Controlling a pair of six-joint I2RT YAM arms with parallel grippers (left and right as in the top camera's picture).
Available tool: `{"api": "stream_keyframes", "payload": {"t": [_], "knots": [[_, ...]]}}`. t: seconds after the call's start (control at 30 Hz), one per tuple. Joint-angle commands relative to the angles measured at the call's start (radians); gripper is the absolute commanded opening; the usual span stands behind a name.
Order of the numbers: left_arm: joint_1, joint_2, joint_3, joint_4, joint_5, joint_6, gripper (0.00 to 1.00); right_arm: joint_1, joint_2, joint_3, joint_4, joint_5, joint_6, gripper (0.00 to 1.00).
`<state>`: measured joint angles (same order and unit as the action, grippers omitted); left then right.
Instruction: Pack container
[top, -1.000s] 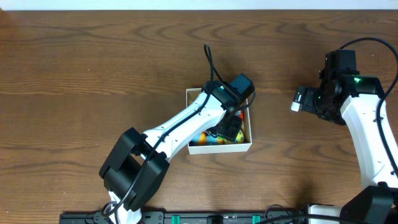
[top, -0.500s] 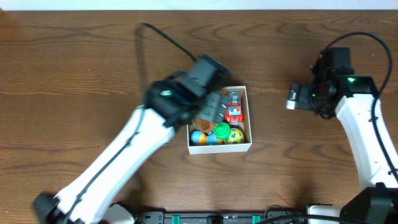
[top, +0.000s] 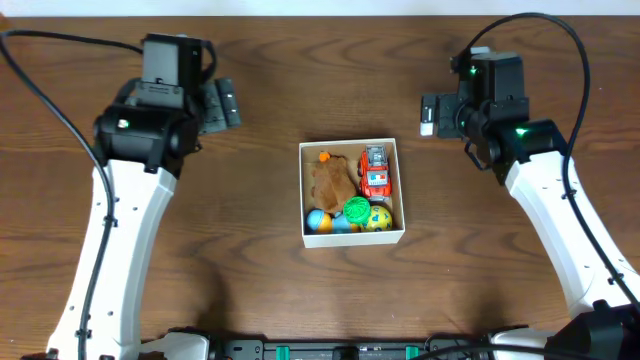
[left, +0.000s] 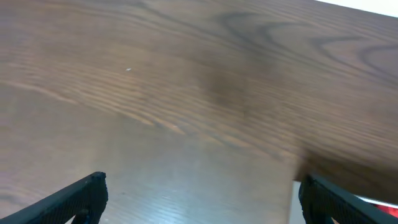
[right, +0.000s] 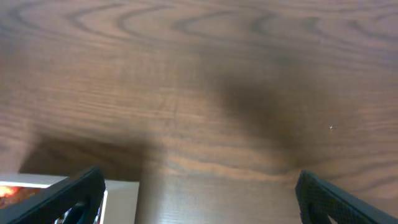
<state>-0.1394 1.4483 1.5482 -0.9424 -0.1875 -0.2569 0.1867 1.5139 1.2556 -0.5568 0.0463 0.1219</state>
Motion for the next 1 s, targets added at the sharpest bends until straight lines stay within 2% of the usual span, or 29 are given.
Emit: {"api": "stream_keyframes", "payload": {"t": [0.0, 0.1, 0.2, 0.37, 0.5, 0.67, 0.83, 0.97], "knots": [[0.029, -0.006, 0.008, -0.011, -0.008, 0.035, 0.98, -0.024, -0.027, 0.019, -0.024, 0.025, 0.047, 0.99], [0.032, -0.037, -0.001, -0.028, -0.007, 0.063, 0.98, -0.043, -0.087, 0.019, -0.091, 0.03, 0.117, 0.99], [0.026, -0.101, -0.046, -0.025, 0.006, 0.067, 0.98, -0.043, -0.182, 0.011, -0.144, 0.068, 0.117, 0.99], [0.003, -0.296, -0.239, 0.039, 0.03, 0.107, 0.98, -0.039, -0.393, -0.05, -0.197, 0.132, 0.117, 0.99], [-0.007, -0.513, -0.455, 0.098, 0.03, 0.095, 0.98, -0.028, -0.584, -0.199, -0.203, 0.147, 0.141, 0.99], [-0.017, -0.812, -0.686, 0.108, 0.03, 0.007, 0.98, -0.026, -0.883, -0.448, -0.203, 0.161, 0.2, 0.99], [-0.017, -1.029, -0.791, 0.08, 0.03, -0.065, 0.98, -0.027, -1.156, -0.599, -0.231, 0.159, 0.2, 0.99], [-0.017, -1.094, -0.795, 0.082, 0.03, -0.063, 0.98, -0.027, -1.268, -0.632, -0.248, 0.159, 0.2, 0.99]]}}
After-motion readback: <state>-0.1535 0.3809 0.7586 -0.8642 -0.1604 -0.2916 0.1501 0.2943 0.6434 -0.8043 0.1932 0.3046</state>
